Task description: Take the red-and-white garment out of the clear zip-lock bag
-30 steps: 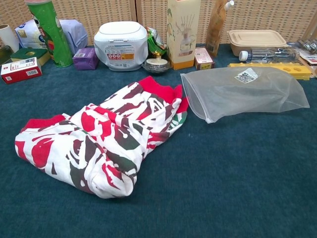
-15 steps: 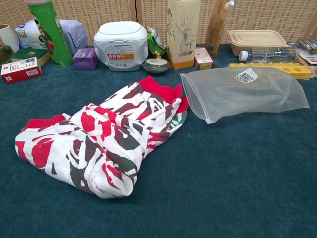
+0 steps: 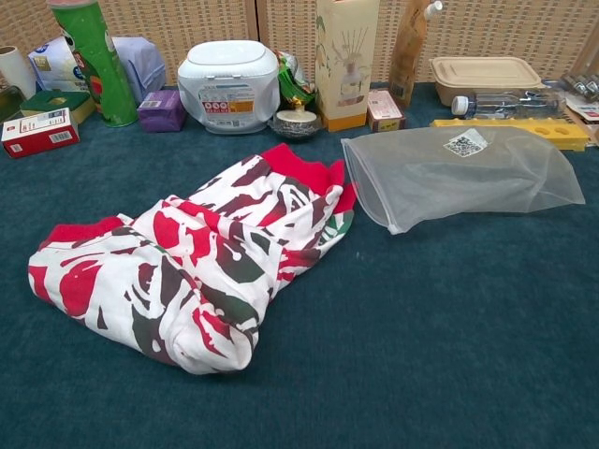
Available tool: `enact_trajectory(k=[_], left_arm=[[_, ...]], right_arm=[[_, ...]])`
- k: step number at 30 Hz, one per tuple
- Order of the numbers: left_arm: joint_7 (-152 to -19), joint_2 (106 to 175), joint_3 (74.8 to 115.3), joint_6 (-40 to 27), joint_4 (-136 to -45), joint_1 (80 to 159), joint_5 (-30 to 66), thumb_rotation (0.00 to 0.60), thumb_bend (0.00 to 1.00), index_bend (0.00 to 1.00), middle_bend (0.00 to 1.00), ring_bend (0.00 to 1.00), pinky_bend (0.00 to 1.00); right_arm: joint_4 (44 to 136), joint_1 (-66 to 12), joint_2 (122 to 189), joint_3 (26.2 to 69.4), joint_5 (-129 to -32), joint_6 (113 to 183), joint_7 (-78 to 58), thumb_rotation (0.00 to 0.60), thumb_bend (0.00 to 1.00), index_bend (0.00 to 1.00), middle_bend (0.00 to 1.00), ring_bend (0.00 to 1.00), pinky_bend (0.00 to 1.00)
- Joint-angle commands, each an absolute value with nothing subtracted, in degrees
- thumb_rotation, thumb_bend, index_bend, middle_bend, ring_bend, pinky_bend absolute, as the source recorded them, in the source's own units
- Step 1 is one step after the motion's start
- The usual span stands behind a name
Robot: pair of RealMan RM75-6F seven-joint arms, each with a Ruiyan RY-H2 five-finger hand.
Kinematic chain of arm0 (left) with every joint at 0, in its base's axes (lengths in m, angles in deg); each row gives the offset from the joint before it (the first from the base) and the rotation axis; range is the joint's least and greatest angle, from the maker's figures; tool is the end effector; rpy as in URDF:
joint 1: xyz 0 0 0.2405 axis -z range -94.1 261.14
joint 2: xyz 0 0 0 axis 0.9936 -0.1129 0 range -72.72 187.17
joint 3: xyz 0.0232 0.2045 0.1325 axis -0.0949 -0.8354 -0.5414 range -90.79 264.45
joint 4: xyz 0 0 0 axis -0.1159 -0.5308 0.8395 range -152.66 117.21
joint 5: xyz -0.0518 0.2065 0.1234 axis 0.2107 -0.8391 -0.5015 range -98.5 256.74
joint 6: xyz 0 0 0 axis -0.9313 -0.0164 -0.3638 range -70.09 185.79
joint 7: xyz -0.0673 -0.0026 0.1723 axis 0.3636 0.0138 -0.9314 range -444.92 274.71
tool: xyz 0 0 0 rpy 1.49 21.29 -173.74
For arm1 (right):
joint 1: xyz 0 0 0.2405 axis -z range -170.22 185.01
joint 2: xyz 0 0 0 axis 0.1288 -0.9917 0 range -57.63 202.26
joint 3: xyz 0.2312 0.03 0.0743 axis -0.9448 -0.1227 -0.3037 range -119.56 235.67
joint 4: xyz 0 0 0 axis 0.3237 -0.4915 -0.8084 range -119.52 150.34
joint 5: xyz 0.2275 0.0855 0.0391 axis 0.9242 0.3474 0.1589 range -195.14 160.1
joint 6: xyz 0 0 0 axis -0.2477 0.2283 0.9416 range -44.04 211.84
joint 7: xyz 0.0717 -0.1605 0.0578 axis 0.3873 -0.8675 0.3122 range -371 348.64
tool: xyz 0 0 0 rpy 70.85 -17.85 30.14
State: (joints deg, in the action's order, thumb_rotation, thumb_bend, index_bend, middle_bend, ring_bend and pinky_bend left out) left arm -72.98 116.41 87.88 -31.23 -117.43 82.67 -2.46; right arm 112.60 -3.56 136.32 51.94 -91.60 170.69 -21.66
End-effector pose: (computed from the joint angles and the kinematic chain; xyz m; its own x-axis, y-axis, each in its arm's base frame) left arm -0.3262 0.1827 0.1463 0.1563 -0.0299 0.9873 0.9766 0.1543 -0.1499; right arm -0.2966 -0.2657 0.1397 0.4609 0.0929 0.8826 -0.8863 0.0983 0.4525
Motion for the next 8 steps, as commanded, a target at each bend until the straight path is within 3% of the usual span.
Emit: enact_trajectory(k=[1, 8], left_arm=[[-73.1, 116.3, 88.1, -31.1, -117.6, 82.6, -2.3, 0.6, 0.19, 0.13, 0.08, 0.0, 0.14], [-73.4, 116.5, 88.3, -30.8, -117.7, 82.5, -2.3, 0.6, 0.19, 0.13, 0.08, 0.0, 0.14]], right_arm=[[112.5, -3.1, 136.1, 51.7, -91.8, 170.9, -21.1, 0.6, 0.19, 0.36, 0.38, 0.38, 0.34], [112.4, -2.8, 136.2, 51.1, -91.9, 170.5, -21.3, 0.596, 0.19, 0.36, 0.38, 0.38, 0.34]])
